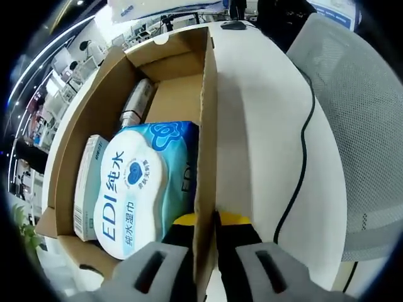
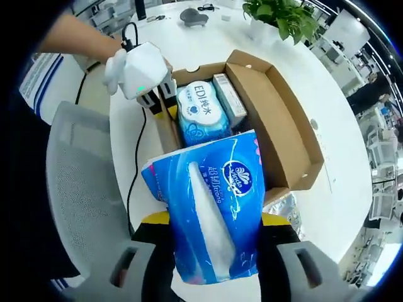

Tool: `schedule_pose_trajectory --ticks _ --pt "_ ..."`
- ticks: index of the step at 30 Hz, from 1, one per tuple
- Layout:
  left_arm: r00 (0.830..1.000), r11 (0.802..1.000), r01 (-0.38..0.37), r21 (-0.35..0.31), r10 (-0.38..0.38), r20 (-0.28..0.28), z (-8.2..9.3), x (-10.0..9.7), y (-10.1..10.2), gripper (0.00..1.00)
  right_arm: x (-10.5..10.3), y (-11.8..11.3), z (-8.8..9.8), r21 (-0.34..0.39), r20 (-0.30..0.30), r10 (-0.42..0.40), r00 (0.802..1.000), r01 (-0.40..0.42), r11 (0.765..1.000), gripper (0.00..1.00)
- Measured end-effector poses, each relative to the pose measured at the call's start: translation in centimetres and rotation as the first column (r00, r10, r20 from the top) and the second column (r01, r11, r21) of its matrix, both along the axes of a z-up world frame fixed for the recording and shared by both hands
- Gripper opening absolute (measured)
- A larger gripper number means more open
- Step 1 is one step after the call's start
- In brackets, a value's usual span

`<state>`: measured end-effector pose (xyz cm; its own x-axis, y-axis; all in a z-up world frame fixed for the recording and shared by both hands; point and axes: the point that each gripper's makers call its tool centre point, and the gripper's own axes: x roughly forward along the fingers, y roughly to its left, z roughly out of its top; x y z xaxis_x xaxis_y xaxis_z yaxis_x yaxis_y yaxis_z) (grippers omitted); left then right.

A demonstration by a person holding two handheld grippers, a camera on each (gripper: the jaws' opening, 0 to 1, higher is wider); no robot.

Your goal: Operate the shoe box by opening the lid, removing the specified soft item, and placing it in the target area until the item is outside and the box remains undamaged.

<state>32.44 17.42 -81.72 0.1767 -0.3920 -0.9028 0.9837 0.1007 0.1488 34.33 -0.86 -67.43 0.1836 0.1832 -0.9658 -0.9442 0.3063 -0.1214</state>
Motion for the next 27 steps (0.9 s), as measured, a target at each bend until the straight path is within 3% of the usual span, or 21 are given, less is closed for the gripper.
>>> schedule_pose_trajectory --ticks 11,14,27 --pt "1.0 1.0 0.0 0.001 0.0 -0.002 0.0 0.0 0.0 0.03 -1.0 -1.9 0.1 0.016 0.025 -0.031 0.999 0.031 0.999 0.48" --pt "1.0 1.0 0.0 0.001 0.0 -0.002 0.0 0.0 0.0 0.03 -1.3 -3.4 -0.7 0.013 -0.002 -0.079 0.997 0.079 0.997 0.48" --pt "1.0 1.0 0.0 0.002 0.0 -0.001 0.0 0.0 0.0 0.03 -2.9 -7.6 -0.5 0.004 0.012 -0.154 0.988 0.154 0.988 0.48"
